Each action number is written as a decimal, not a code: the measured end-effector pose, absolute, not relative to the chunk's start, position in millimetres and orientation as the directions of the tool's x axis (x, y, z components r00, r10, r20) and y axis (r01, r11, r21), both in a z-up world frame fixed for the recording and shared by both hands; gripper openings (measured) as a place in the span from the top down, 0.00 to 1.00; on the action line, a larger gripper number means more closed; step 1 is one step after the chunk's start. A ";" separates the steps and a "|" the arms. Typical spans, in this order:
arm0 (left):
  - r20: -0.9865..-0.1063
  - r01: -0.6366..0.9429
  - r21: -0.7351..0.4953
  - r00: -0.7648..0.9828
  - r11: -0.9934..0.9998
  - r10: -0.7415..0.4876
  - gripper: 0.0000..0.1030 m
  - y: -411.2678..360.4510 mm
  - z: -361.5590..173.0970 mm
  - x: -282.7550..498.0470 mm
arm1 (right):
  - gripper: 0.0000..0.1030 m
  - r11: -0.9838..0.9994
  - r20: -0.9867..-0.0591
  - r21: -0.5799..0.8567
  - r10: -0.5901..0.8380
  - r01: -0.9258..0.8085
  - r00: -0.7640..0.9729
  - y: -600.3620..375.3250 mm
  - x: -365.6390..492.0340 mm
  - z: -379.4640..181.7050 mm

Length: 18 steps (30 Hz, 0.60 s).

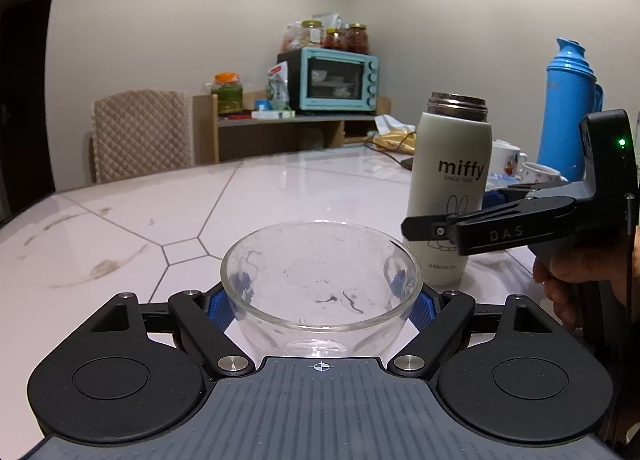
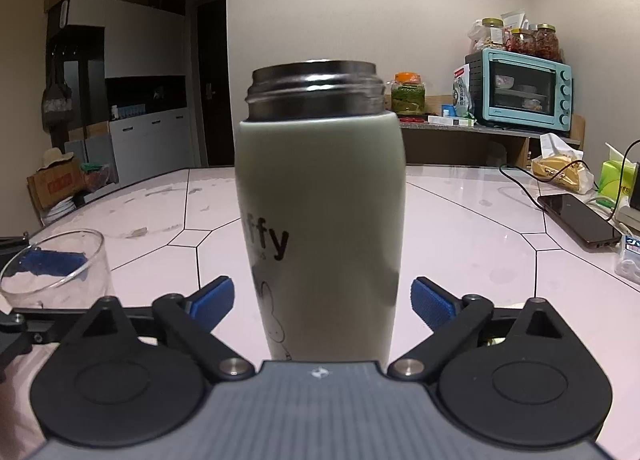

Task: Unscrew bottle cap and pour
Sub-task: 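Close the left gripper on the tumbler while the right gripper closes on the bottle, then lift the bottle with the right gripper and tilt it over the tumbler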

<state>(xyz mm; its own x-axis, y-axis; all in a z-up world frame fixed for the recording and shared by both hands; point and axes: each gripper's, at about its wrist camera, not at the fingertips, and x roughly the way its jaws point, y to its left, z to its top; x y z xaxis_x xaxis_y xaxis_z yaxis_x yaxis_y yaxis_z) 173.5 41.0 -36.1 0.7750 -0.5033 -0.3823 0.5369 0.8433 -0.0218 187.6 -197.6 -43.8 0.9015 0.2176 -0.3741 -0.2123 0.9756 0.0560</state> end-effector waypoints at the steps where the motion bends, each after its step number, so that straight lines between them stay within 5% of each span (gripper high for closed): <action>1: -0.382 0.535 -0.022 0.776 0.845 -0.501 0.16 39.8 -35.9 173.7 | 0.12 0.975 -0.376 0.055 0.218 -0.213 0.900 -197.3 187.9 -44.0; 11: -0.379 0.521 -0.014 0.787 0.853 -0.487 0.16 34.6 -36.8 172.9 | 0.32 0.980 -0.388 0.039 0.193 -0.194 0.901 -196.4 188.6 -45.5; 18: -0.373 0.520 0.001 0.793 0.854 -0.482 0.16 32.2 -38.1 171.6 | 0.32 0.980 -0.389 0.035 0.195 -0.198 0.900 -197.0 190.0 -43.7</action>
<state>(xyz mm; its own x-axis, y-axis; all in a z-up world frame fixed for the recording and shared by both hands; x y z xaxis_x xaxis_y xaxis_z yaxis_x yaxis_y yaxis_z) 171.6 32.2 -38.1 0.7927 -0.4820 -0.3731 0.5197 0.8543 0.0005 190.0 -197.0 -43.7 0.9005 0.1953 -0.3886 -0.1975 0.9797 0.0346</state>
